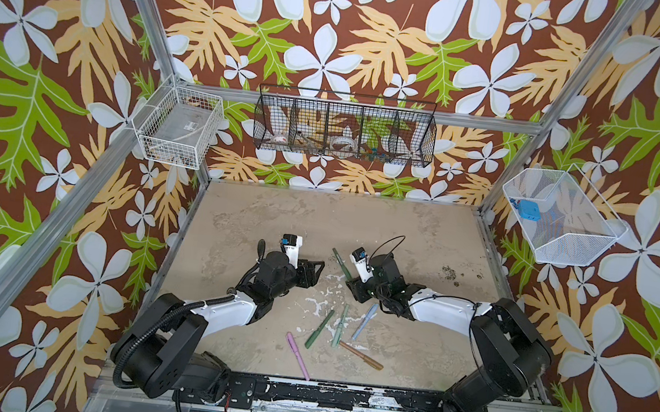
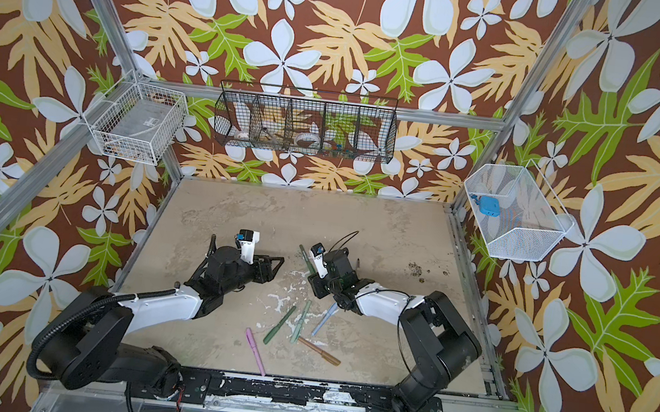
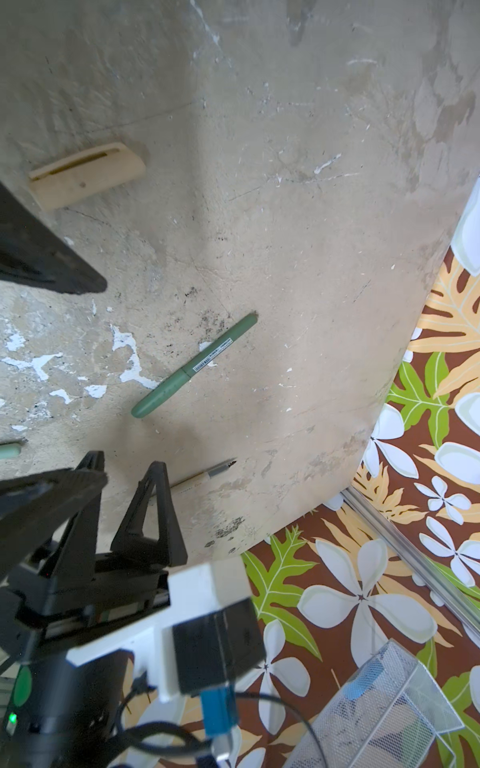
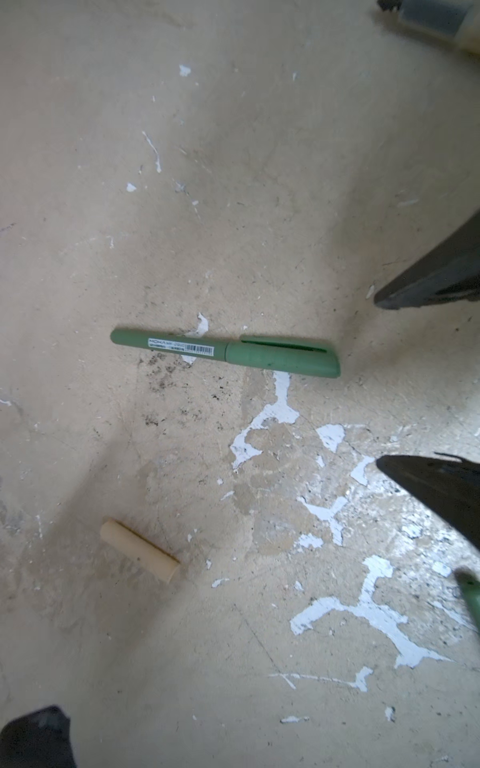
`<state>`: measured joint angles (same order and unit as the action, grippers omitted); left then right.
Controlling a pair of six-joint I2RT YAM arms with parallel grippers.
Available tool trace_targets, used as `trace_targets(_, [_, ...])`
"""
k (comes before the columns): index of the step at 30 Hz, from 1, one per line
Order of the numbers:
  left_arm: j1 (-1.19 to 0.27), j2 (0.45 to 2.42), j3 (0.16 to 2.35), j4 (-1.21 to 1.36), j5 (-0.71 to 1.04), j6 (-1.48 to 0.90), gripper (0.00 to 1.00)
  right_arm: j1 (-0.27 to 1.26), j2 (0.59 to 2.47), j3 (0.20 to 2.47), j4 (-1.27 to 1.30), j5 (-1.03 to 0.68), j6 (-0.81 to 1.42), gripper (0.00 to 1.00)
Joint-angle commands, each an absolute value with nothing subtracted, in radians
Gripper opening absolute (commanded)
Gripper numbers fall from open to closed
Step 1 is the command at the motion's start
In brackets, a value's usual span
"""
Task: Open the pen caps
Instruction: 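Move both grippers to the green pen and grasp it with right gripper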
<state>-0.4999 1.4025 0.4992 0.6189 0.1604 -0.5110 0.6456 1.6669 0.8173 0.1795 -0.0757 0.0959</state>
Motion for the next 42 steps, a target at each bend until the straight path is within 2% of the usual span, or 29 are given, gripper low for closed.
trace_targets(1, [-0.502,1.426,0.517,0.639,0.192,-0.495,0.67,0.647,1.709,0.853,0.148,-0.056,0.091,0.53])
trace_targets(19, [-0.503,1.528,0.583,0.576,0.222,-0.500,0.64,0.647,1.918,0.991,0.098,0.009,0.076,0.39])
trace_targets(25, [-0.503,1.529,0.584,0.575,0.225,-0.501,0.62,0.646,1.942,1.010,0.082,0.013,0.068,0.25])
trace_targets(33, [-0.503,1.517,0.577,0.581,0.225,-0.506,0.61,0.647,1.894,0.986,0.096,0.012,0.072,0.12])
trace_targets(42, [-0.503,1.404,0.501,0.698,0.257,-0.508,0.62,0.647,1.653,0.838,0.222,-0.058,0.084,0.09])
